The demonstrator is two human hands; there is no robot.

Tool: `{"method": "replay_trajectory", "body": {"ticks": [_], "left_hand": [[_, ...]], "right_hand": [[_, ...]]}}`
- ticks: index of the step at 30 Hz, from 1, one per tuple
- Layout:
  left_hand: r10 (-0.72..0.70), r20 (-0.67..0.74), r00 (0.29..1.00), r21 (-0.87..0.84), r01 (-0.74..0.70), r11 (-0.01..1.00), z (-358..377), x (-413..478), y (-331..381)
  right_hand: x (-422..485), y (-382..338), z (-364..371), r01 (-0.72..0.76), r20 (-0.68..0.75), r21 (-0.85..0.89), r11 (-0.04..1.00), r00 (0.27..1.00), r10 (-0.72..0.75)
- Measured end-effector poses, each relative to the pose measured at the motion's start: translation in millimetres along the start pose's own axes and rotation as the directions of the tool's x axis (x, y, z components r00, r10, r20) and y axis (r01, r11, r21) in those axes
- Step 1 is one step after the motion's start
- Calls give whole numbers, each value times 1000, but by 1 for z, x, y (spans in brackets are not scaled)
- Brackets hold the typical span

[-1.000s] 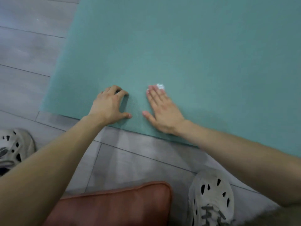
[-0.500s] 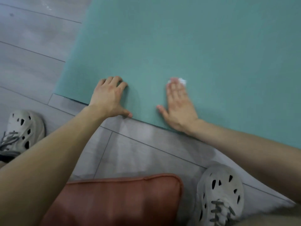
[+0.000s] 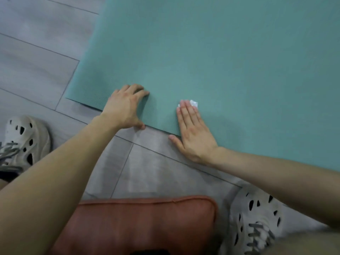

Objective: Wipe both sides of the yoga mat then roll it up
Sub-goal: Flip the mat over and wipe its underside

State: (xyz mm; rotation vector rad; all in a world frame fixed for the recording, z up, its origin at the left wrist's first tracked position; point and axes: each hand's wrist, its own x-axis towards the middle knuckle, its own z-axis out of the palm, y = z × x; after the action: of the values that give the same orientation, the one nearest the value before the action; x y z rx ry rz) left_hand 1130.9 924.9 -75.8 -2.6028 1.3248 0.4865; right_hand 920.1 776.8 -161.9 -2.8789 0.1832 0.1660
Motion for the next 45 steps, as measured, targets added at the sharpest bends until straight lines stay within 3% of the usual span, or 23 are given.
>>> {"method": "replay_trajectory", "body": {"ticks": [4, 8, 15, 18, 19, 21, 23, 25, 27, 29, 31, 34, 36, 37, 38, 39, 41, 42, 45], "left_hand": [[-35, 86, 996, 31, 32, 999, -8, -2, 11], [-67, 141, 988, 1, 68, 998, -27, 15, 27], [96, 17, 995, -112, -93, 989, -45, 68, 123], [146, -7, 989, -28, -147, 989, -43, 84, 158], [151, -5, 989, -7, -151, 989, -43, 89, 165], [143, 32, 989, -4, -143, 990, -43, 96, 172], [136, 90, 987, -18, -135, 991, -43, 103, 176], [150, 126, 981, -12, -149, 989, -43, 106, 181], [144, 161, 976, 5, -147, 989, -47, 108, 190], [127, 187, 974, 9, -131, 991, -53, 111, 204], [136, 189, 973, 5, -139, 990, -56, 112, 226], [142, 182, 973, -9, -142, 990, -49, 109, 259], [118, 170, 978, -10, -118, 993, -44, 110, 267], [115, 164, 980, -11, -115, 993, -43, 110, 266], [117, 155, 981, -8, -117, 993, -43, 111, 264], [117, 146, 982, -1, -118, 993, -42, 112, 262], [117, 135, 984, 7, -119, 993, -42, 111, 261], [119, 129, 985, 5, -120, 993, -42, 111, 261], [121, 129, 984, 10, -123, 992, -42, 109, 262]], "right_hand": [[40, -47, 15, 191, -15, -20, 981, 981, -191], [10, -4, 7, 220, -46, -15, 975, 974, -220], [-112, 130, -22, -123, -95, -64, 990, 989, 117], [-121, 153, -27, -439, -152, 54, 897, 884, 442], [-115, 149, -26, -481, -160, 90, 872, 857, 490], [-94, 128, -22, -404, -164, 112, 908, 894, 418], [-71, 102, -16, -179, -145, 87, 980, 971, 191], [-61, 87, -11, -26, -129, 53, 998, 991, 33], [-72, 98, -14, -34, -141, 34, 999, 989, 38], [-104, 128, -18, -174, -152, 26, 984, 972, 176], [-149, 167, -23, -381, -171, 24, 924, 909, 379], [-209, 210, -29, -683, -196, 85, 725, 702, 684], [-215, 216, -29, -786, -195, 130, 604, 578, 793], [-207, 211, -30, -795, -186, 148, 588, 562, 806], [-194, 203, -30, -769, -177, 158, 619, 595, 784], [-177, 191, -30, -703, -165, 156, 694, 674, 720], [-139, 160, -27, -458, -141, 112, 882, 871, 471], [-122, 144, -25, -334, -121, 78, 939, 932, 341], [-111, 131, -23, -184, -92, 16, 983, 979, 184]]}}
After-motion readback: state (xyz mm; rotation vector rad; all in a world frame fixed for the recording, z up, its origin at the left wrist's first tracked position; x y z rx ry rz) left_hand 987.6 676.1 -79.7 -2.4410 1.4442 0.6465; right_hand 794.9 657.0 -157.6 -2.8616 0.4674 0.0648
